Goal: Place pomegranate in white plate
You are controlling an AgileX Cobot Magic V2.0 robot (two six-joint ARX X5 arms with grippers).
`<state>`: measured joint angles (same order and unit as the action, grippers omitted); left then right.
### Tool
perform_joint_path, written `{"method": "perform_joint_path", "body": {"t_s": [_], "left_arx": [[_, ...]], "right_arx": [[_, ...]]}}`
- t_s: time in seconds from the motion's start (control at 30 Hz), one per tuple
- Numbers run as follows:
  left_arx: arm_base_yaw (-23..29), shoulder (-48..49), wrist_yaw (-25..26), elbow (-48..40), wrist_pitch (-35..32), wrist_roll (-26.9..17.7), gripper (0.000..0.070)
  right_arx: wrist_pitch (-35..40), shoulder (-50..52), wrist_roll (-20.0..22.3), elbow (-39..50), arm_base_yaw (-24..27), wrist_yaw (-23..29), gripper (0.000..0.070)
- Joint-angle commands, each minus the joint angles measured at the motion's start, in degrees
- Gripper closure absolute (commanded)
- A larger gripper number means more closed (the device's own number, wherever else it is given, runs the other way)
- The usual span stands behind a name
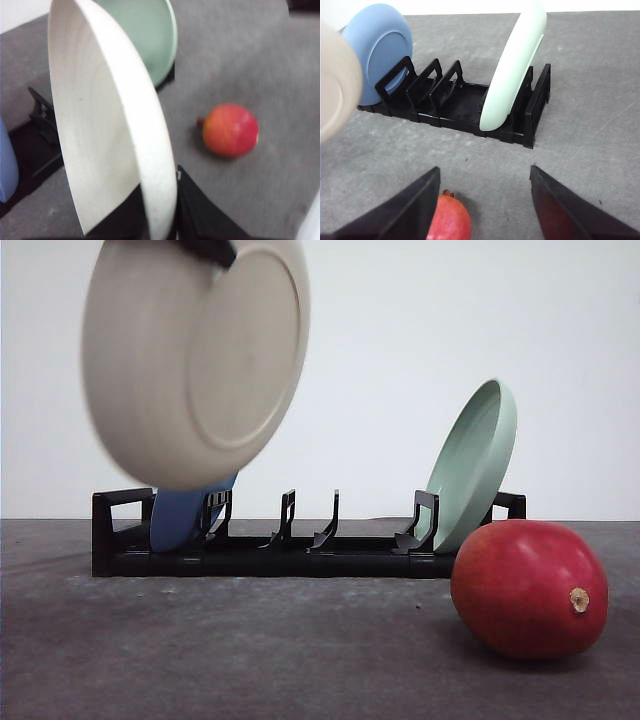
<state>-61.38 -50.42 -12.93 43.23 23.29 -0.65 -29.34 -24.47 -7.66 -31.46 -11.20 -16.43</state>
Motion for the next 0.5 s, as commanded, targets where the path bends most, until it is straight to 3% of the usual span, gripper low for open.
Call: {"method": "perform_joint_path", "body": {"t_s": [0.0,0.23,0.47], "left_arx": [[-1.6,-0.6,-0.9,-0.2,0.4,-6.1,0.0696],[-4.5,-5.0,-5.0,-0.6,6.6,-19.4,0.0696],[-4.7,-14.9,-6.1,-0.6,6.0,-29.9,0.0697]], "right_arx": [[0.6,-0.1,0.6,-1.0,-0.2,0.0,0.034],[0.5,-0.1,0.6,-1.0,-0.2,0.0,0.034],[0.6,-0.1,0.6,-1.0,-0.2,0.0,0.034]]}}
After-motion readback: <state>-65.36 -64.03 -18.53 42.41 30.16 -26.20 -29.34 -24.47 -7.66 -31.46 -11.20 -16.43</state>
